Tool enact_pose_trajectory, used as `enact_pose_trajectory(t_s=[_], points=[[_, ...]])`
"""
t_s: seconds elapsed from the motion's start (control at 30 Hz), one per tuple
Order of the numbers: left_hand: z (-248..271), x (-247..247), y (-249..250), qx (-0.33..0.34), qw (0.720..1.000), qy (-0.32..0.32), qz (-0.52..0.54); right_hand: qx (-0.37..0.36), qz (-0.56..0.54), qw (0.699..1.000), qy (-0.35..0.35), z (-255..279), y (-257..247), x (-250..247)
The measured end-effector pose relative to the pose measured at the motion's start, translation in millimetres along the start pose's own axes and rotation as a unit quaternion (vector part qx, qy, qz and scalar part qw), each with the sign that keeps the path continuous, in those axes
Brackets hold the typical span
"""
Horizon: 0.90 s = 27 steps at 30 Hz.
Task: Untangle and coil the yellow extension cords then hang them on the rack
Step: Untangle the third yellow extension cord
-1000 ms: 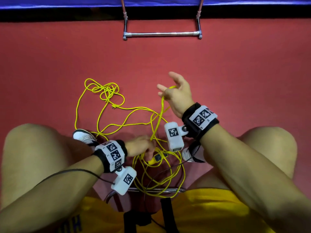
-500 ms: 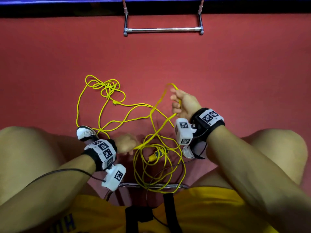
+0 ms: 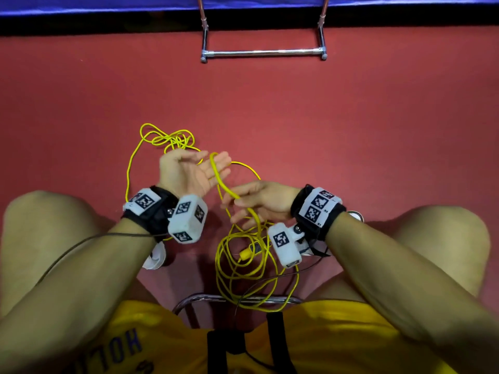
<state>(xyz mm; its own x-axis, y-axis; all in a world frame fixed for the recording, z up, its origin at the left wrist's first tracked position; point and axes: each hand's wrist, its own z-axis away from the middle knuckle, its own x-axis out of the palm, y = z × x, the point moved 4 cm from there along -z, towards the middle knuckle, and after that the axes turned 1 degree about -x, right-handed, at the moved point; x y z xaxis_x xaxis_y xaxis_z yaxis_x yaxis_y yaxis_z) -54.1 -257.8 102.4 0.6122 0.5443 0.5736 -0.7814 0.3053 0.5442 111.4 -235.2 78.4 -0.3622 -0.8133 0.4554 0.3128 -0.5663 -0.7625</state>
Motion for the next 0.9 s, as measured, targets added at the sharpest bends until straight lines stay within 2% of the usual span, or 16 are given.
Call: enact_pose_trajectory(t_s=[0.1,0.17,0.2,0.23,0.3,0.33,0.37,0.43,0.53,0.57,0.63,0.7,0.77,0.83,0.9], points=[[-6,5,-7,-0.015,0.997,0.04,-0.07,0.06,0.115,0.991,-0.029,-1,6,6],[-8,7,-16,-0.018,0.989,0.049,-0.14,0.075,0.256,0.964,-0.007,-3,3,3],[-7,9,-20,-0.024,0.982,0.034,-0.185,0.064,0.299,0.951,0.043,-7,-1,-6],[-5,12,-26,-0.032,0.973,0.009,-0.227,0.045,0.297,0.944,0.135,-8,-6,-20],[2,14,-40,-0.054,0.959,-0.046,-0.275,0.008,0.106,0.941,0.322,-3,-16,-44],[7,15,-50,-0.069,0.953,-0.075,-0.286,0.002,-0.021,0.931,0.364,-1,-16,-53],[12,17,-59,-0.087,0.945,-0.104,-0.296,0.007,-0.12,0.922,0.367,0,-16,-59],[20,17,-80,-0.119,0.92,-0.154,-0.339,0.032,-0.202,0.925,0.322,-4,-15,-59],[29,14,-101,-0.15,0.872,-0.202,-0.42,0.059,-0.206,0.935,0.283,-12,-8,-49],[32,13,-106,-0.161,0.862,-0.212,-0.431,0.063,-0.197,0.937,0.283,-13,-7,-46],[36,11,-107,-0.201,0.861,-0.208,-0.419,0.032,-0.192,0.935,0.296,-14,-12,-48],[29,4,-100,-0.233,0.89,-0.138,-0.367,-0.024,-0.2,0.939,0.279,-10,-22,-46],[15,-4,-84,-0.221,0.936,-0.039,-0.272,-0.063,-0.181,0.958,0.214,-6,-29,-38],[2,-10,-60,-0.142,0.977,0.031,-0.156,-0.077,-0.149,0.978,0.122,-3,-28,-25],[-10,-17,-35,-0.05,0.995,0.076,-0.039,-0.078,-0.103,0.991,0.042,-2,-24,-13]])
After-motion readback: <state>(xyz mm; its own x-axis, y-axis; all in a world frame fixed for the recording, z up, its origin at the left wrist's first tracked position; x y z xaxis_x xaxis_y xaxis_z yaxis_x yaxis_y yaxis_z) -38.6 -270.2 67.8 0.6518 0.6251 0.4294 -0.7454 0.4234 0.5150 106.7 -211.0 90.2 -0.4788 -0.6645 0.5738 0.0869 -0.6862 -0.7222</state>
